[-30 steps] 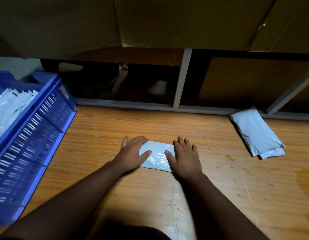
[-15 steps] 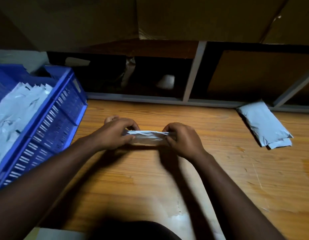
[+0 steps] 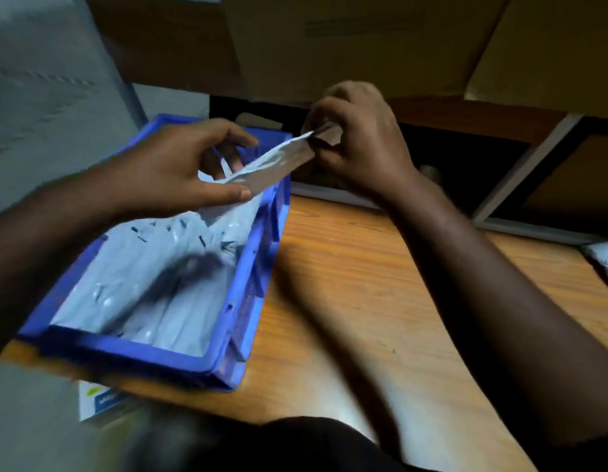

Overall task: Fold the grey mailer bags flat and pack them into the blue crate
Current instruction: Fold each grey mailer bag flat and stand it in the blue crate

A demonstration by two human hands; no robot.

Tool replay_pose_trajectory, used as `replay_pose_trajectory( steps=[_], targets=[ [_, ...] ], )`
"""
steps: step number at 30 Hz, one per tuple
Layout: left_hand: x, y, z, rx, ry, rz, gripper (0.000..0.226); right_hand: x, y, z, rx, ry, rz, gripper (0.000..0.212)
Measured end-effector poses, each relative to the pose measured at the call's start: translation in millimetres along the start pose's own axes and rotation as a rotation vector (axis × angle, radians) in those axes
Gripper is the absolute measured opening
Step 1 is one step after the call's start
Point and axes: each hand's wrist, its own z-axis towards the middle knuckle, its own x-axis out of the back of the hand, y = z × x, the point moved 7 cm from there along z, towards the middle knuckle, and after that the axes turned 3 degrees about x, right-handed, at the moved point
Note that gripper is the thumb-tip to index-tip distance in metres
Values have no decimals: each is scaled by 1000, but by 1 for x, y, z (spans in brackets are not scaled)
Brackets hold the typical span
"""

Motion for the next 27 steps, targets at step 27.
replay_pose_trajectory(
  steps=[27],
  targets=[
    [-68,-167,-47,-9,-762,-65,16,-169,-160,-47,-466,-672,-38,63]
  ],
)
